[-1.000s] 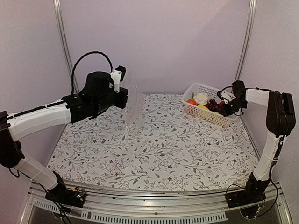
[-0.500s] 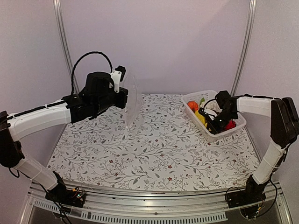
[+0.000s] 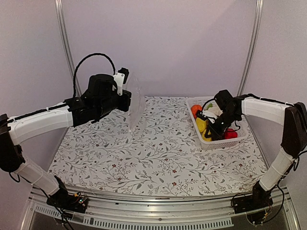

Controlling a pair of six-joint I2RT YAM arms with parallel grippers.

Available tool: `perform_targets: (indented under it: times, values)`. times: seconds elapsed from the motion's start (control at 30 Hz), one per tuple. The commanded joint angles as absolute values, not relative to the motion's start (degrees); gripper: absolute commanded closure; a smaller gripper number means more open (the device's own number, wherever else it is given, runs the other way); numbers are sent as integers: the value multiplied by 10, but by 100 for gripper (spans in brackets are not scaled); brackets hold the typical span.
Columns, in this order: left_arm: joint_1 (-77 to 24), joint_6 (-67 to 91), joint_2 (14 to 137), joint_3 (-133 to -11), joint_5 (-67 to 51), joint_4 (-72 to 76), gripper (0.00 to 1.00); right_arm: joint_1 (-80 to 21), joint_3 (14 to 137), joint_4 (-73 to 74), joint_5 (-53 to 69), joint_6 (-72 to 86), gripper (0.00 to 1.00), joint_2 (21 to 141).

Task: Place the food in the zip-top bag and seal the zipper
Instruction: Adjust the bin at the corner of the board, then move the bin to the corner of the board.

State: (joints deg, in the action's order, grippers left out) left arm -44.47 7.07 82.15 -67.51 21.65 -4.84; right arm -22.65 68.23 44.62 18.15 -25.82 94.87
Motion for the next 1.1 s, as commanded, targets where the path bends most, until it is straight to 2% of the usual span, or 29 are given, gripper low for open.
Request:
perform_targets:
  times: [0.0, 0.23, 0.6, 0.9, 1.07]
  values:
    - [-446, 65, 824, -670, 218, -48, 100, -183, 723, 459, 137, -270, 100, 954]
    - [-446, 65, 824, -670, 219, -48, 100, -150, 703, 455, 107, -286, 100, 969]
    - [-446, 65, 827, -671, 215, -50, 100, -155, 596, 477, 83, -323, 100, 894]
    - [-447, 66, 836, -673, 209, -53, 100, -222, 518, 548, 131, -350, 100, 811]
    - [-451, 66, 841, -673, 208, -54, 100, -228, 511, 556, 169, -352, 99, 794]
